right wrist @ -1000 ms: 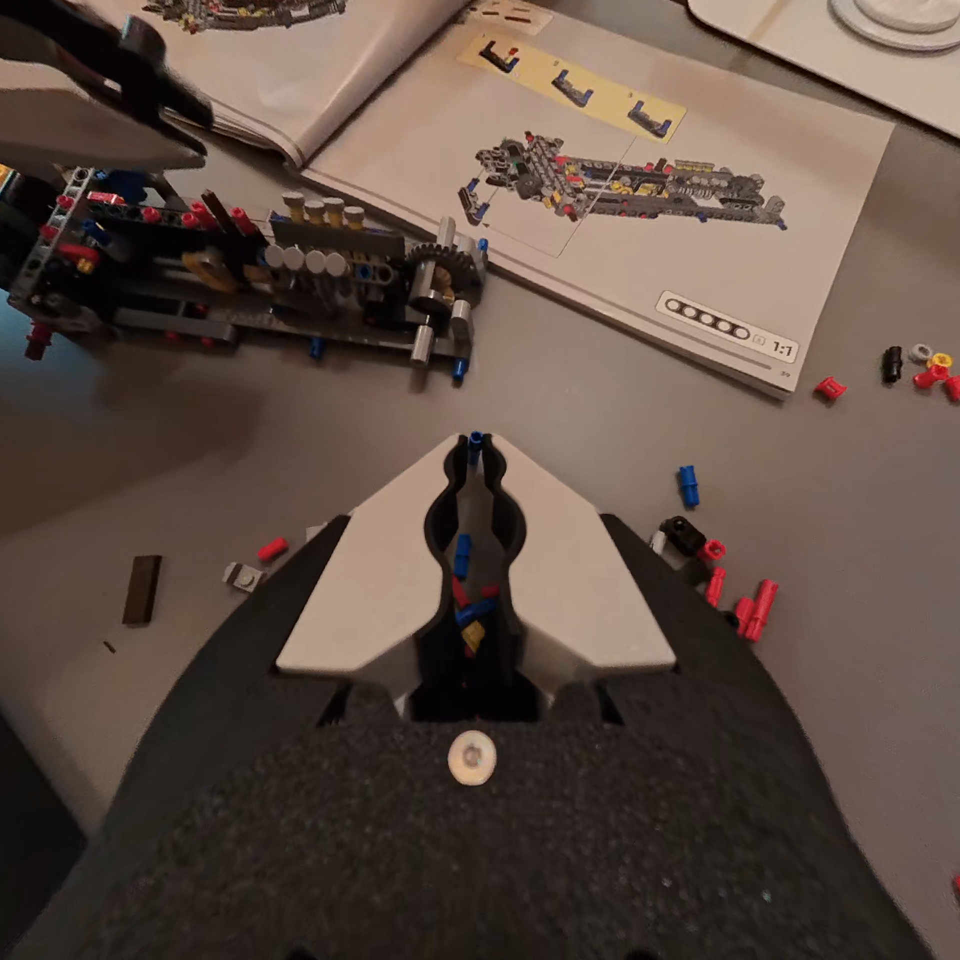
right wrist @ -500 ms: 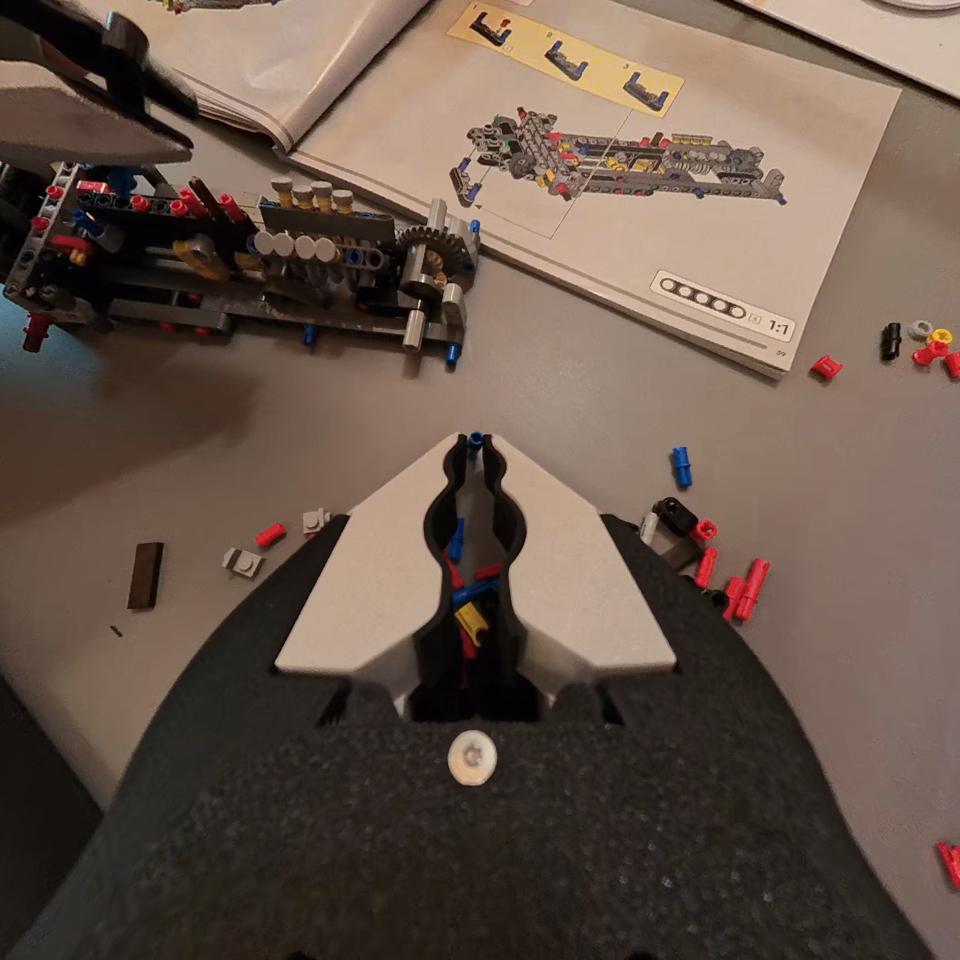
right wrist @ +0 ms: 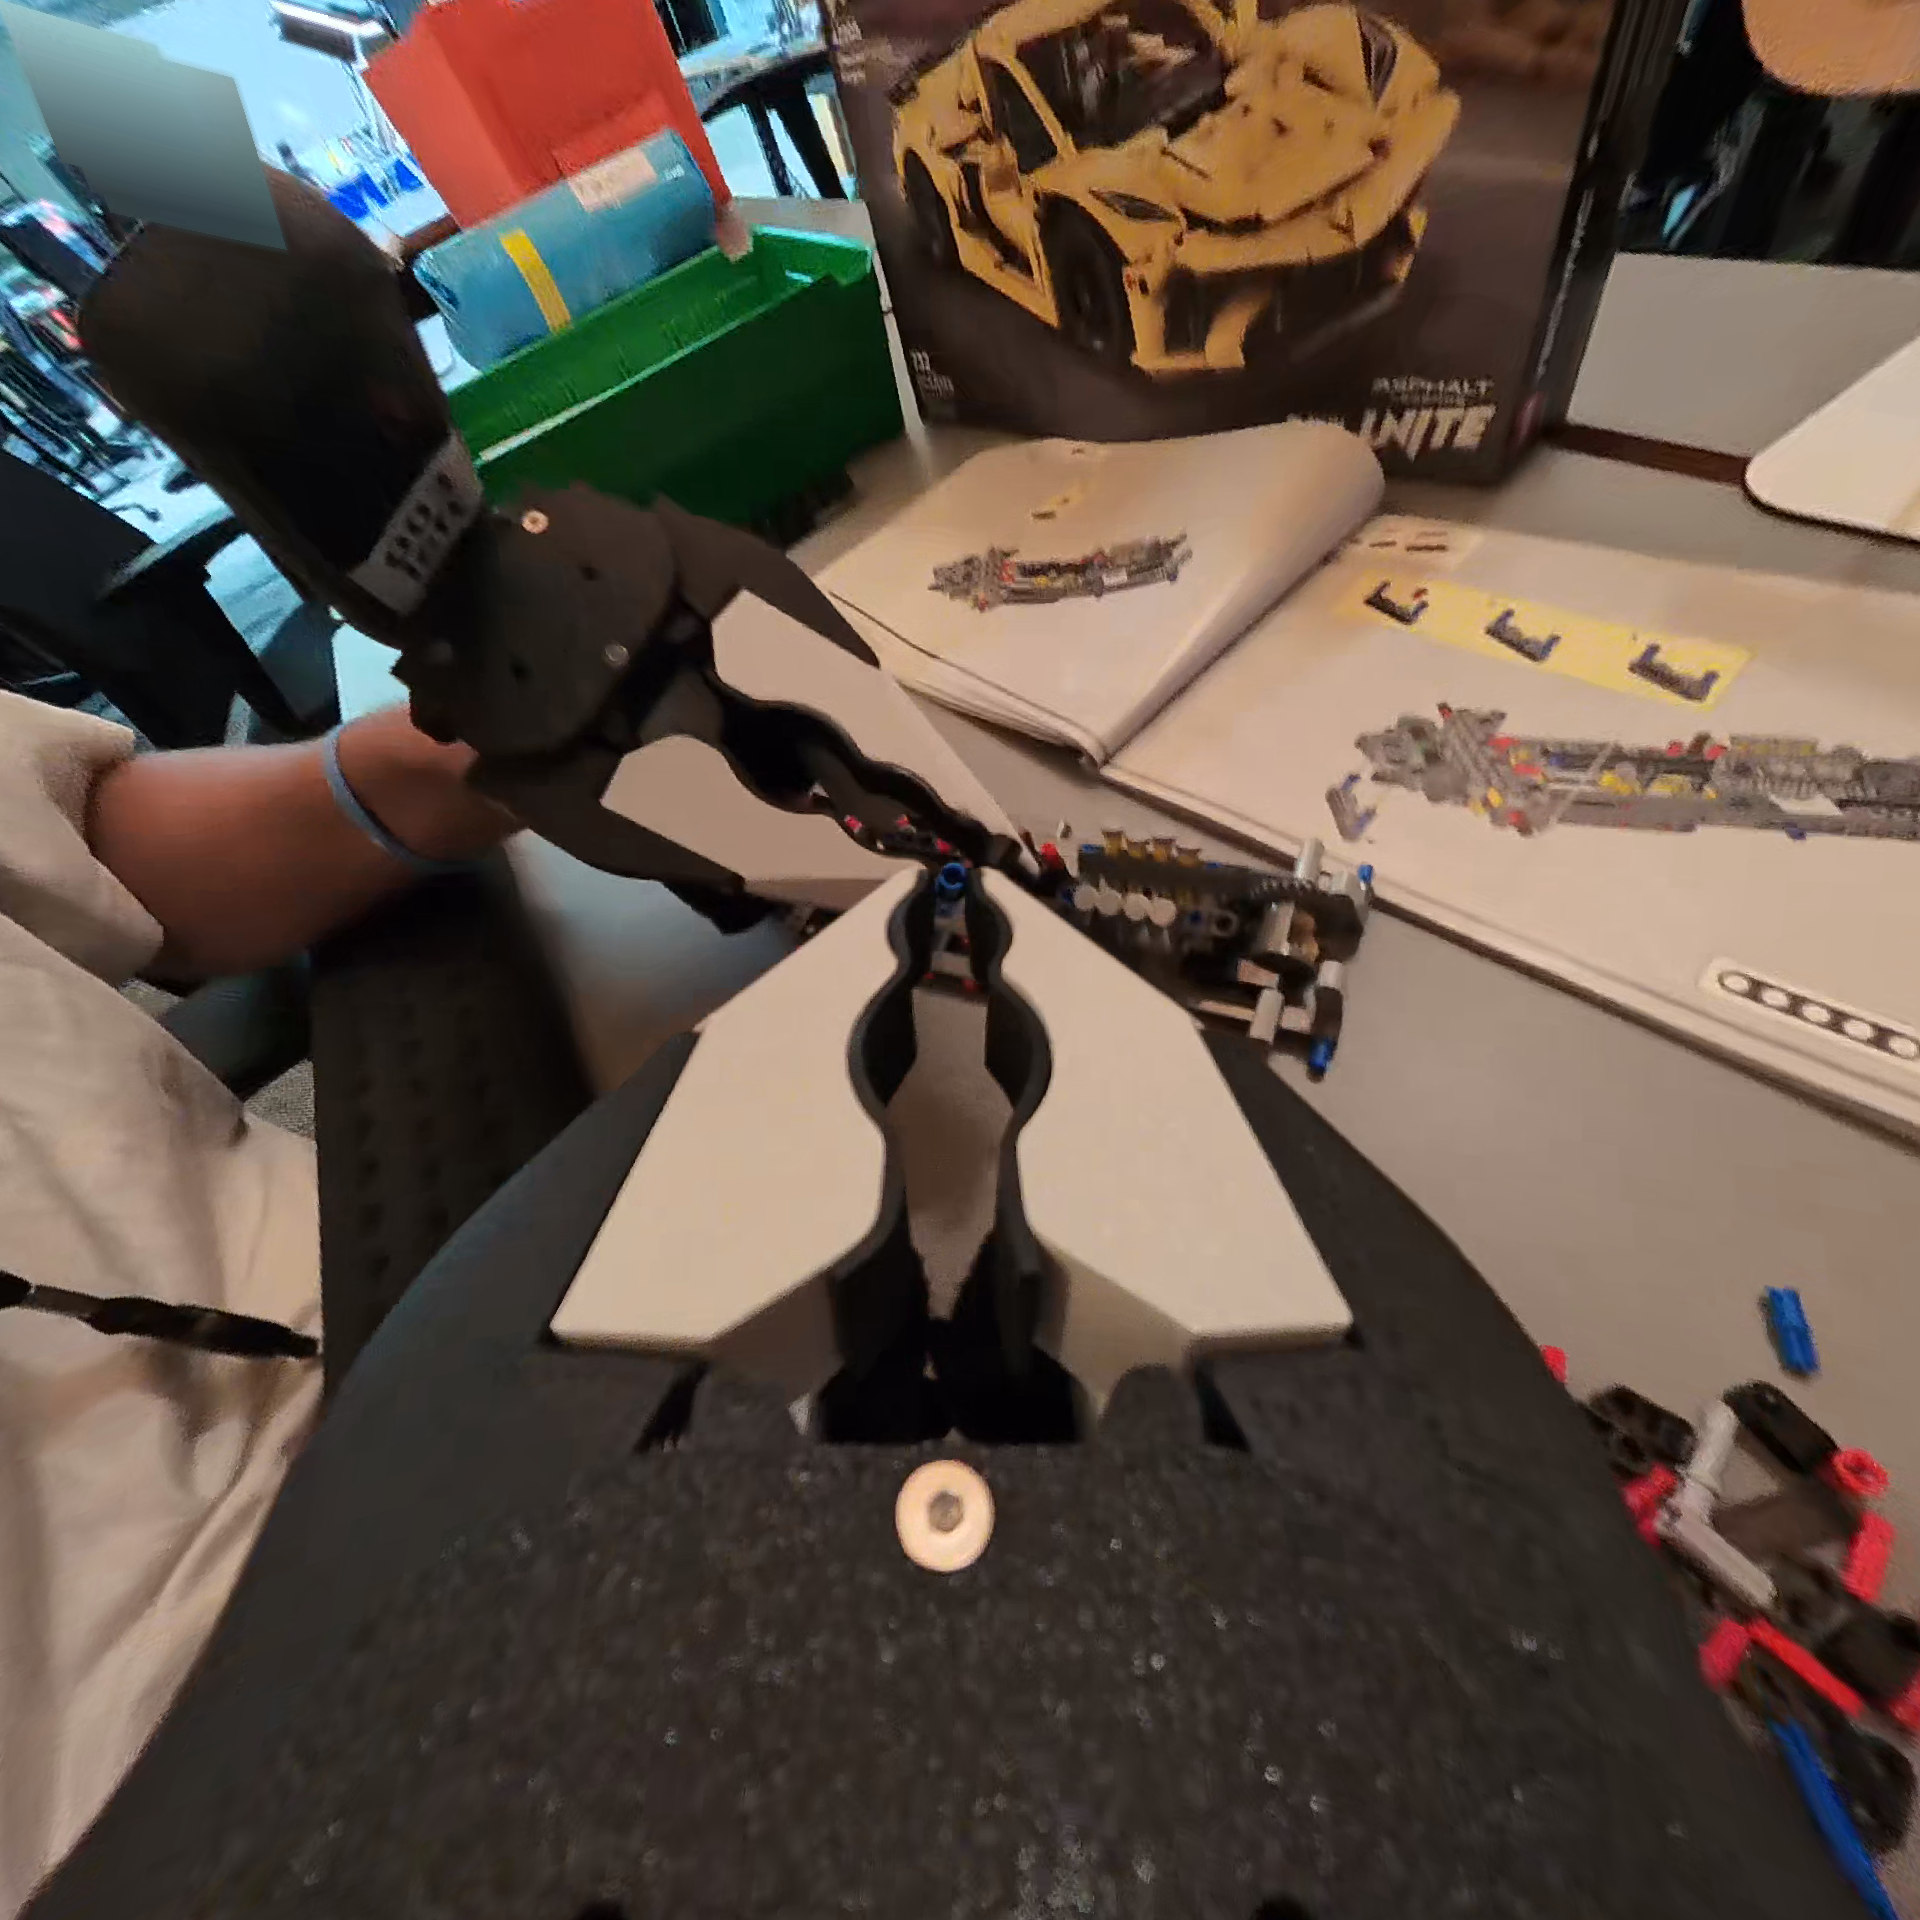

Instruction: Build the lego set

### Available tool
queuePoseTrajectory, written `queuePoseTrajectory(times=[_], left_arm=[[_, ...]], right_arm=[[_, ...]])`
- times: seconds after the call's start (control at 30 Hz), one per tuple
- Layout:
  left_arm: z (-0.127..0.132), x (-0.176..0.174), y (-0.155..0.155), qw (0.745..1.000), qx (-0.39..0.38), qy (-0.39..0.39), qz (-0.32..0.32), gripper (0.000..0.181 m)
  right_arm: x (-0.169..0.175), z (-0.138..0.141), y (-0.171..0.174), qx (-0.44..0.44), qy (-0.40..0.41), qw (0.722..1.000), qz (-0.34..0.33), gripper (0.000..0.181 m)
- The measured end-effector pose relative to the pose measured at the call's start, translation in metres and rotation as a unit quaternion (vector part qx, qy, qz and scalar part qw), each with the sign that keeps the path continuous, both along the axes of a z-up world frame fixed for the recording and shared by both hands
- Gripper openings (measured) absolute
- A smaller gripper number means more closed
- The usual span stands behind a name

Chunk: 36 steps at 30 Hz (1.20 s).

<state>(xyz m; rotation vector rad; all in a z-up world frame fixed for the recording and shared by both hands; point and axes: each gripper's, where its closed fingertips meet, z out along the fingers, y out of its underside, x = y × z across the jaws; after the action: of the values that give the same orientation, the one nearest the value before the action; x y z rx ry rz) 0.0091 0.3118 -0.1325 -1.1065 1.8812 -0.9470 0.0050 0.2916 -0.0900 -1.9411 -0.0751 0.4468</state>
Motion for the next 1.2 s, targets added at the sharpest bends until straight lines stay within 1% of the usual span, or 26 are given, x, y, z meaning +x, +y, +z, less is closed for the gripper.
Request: queuePoseTrajectory(times=[0.07,0.13,0.27,0.4,0.5,0.6,0.77,0.83,0.97,1.03,1.07,1.1,1.13,1.17,1.2], left_arm=[[0.003,0.0,-0.005,1.0,-0.015,-0.004,-0.008,0.006],[0.005,0.0,-0.009,1.0,-0.021,-0.009,-0.012,0.006],[0.004,0.0,-0.009,1.0,-0.005,-0.013,-0.009,0.006],[0.008,0.001,-0.005,1.0,-0.014,-0.018,0.003,0.007],[0.007,0.002,-0.003,1.0,-0.026,-0.01,0.01,0.006],[0.007,0.002,-0.006,1.0,-0.022,-0.011,0.005,0.006],[0.007,0.001,-0.016,1.0,-0.005,-0.019,-0.008,0.006],[0.007,0.001,-0.015,1.0,0.007,-0.022,-0.005,0.006],[0.011,0.002,-0.013,0.998,0.036,-0.042,0.0,0.007],[0.005,0.0,-0.012,0.998,0.049,-0.029,-0.005,0.006],[0.003,0.0,-0.009,0.998,0.056,-0.025,-0.002,0.007],[0.002,0.001,-0.006,0.998,0.059,-0.023,0.001,0.006],[0.0,0.0,-0.005,0.998,0.058,-0.017,0.002,0.006],[-0.001,0.0,-0.003,0.998,0.055,-0.012,0.004,0.006],[-0.001,0.001,0.0,0.998,0.053,-0.011,0.009,0.006]], right_arm=[[-0.003,0.001,0.004,0.009,0.002,1.0,-0.003,0.004],[0.0,-0.006,0.008,0.003,-0.011,1.0,-0.016,0.004],[-0.002,-0.012,0.012,-0.002,-0.02,1.0,-0.021,0.004],[-0.001,-0.007,0.017,0.018,-0.003,0.999,-0.036,0.004],[0.007,-0.002,0.022,0.045,0.017,0.997,-0.064,0.004],[0.003,-0.006,0.025,0.038,0.034,0.997,-0.053,0.004],[-0.007,-0.01,0.03,0.031,0.035,0.998,-0.034,0.004],[-0.008,-0.01,0.032,0.032,0.034,0.998,-0.037,0.004],[-0.008,-0.005,0.031,0.031,0.075,0.996,-0.026,0.004],[-0.001,-0.003,0.023,0.023,0.074,0.997,-0.029,0.003],[0.008,-0.004,0.016,0.007,0.057,0.998,-0.034,0.003],[0.016,-0.01,0.006,-0.03,0.029,0.999,-0.034,0.004],[0.022,-0.02,-0.009,-0.089,-0.002,0.996,-0.025,0.004],[0.028,-0.035,-0.027,-0.165,-0.039,0.985,-0.014,0.004],[0.038,-0.049,-0.047,-0.243,-0.091,0.966,-0.012,0.004]])
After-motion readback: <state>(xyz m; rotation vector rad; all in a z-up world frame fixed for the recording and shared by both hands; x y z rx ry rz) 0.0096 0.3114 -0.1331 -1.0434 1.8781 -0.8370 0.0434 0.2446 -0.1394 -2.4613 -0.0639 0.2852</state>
